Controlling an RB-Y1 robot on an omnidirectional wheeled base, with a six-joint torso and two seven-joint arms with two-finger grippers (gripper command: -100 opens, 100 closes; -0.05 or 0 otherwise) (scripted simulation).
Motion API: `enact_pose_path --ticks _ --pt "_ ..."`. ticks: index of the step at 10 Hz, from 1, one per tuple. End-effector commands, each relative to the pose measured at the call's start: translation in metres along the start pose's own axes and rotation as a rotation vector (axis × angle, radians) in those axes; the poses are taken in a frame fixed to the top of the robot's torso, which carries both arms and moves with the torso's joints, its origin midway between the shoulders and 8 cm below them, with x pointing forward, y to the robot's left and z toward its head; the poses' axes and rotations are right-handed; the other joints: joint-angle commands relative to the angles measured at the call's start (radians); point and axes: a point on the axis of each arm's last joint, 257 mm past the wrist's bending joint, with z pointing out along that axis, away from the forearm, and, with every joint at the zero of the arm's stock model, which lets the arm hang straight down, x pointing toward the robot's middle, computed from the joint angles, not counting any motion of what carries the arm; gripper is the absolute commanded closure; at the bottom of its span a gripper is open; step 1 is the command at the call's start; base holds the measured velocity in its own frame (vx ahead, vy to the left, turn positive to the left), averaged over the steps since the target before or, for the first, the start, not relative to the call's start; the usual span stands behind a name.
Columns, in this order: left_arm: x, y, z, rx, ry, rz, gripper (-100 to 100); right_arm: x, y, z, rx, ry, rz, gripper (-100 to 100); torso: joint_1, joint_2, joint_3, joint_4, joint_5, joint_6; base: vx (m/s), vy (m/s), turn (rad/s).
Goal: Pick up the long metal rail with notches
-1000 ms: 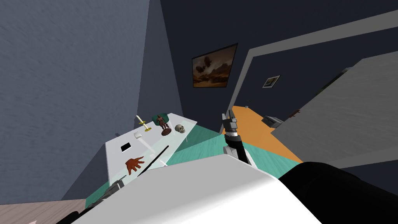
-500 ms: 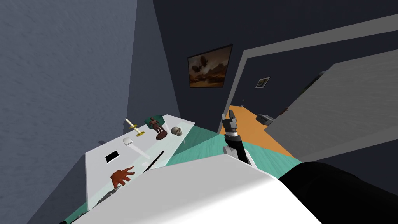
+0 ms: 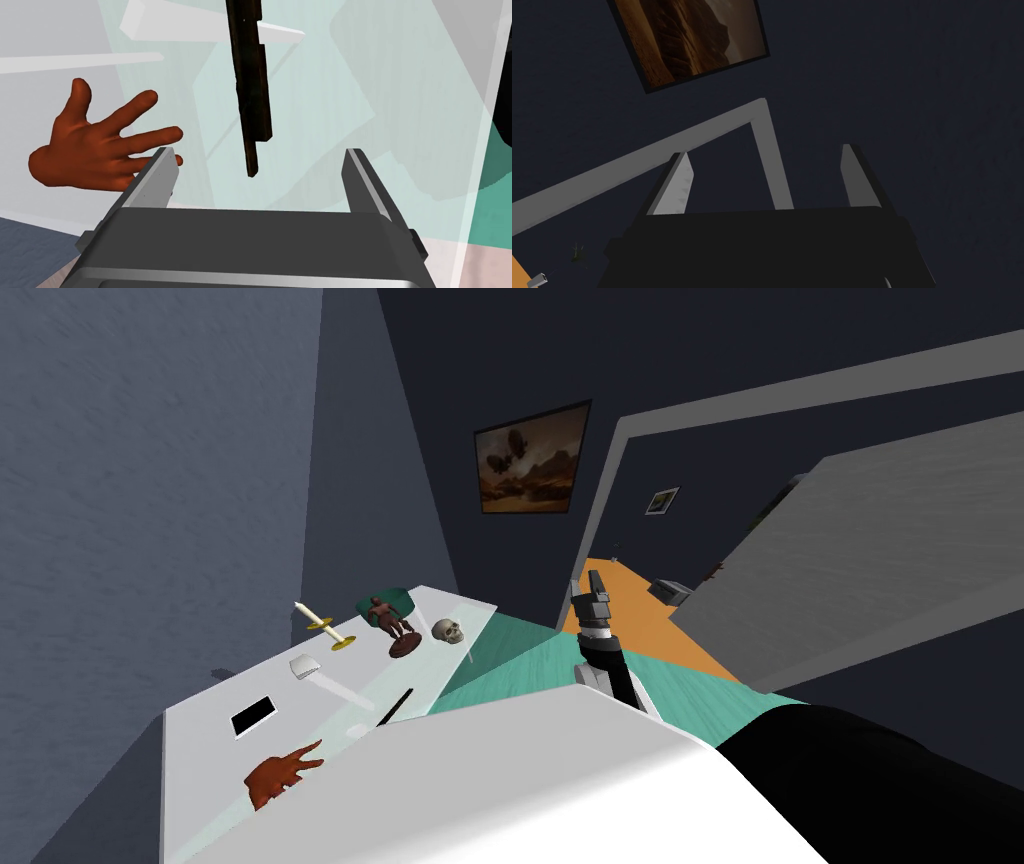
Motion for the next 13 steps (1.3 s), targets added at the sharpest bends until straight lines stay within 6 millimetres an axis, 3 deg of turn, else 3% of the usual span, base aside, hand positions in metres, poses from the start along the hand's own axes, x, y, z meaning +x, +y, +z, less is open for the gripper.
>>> enact_pose_path --ticks 1,6,11,12,13 --pt "-0.008 0.007 0.0 -0.053 -0.009 -0.044 -100 0.0 0.0 0.0 0.0 0.0 0.0 0 0.0 0.0 0.0 0.0 0.0 0.0 0.077 -0.012 -0.156" --pt "-0.029 0.031 -0.003 -0.192 -0.031 -0.182 -100 0.0 0.0 0.0 0.0 0.0 0.0 0 0.0 -0.001 -0.001 0.0 0.0 0.0 0.068 0.005 -0.099" --pt "-0.032 0.04 -0.006 -0.257 -0.032 -0.247 -100 0.0 0.0 0.0 0.0 0.0 0.0 0 0.0 0.0 0.0 0.0 0.0 0.0 0.054 0.01 -0.05" --pt "-0.032 0.041 -0.006 -0.261 -0.031 -0.249 0 0.0 0.0 0.0 0.0 0.0 0.0 0 0.0 0.002 0.001 0.0 0.0 -0.001 0.0 0.0 0.0" --pt "-0.028 0.05 0.003 -0.261 -0.032 -0.251 -100 0.0 0.0 0.0 0.0 0.0 0.0 0 0.0 0.003 0.002 0.001 0.0 -0.001 0.005 0.024 -0.006"
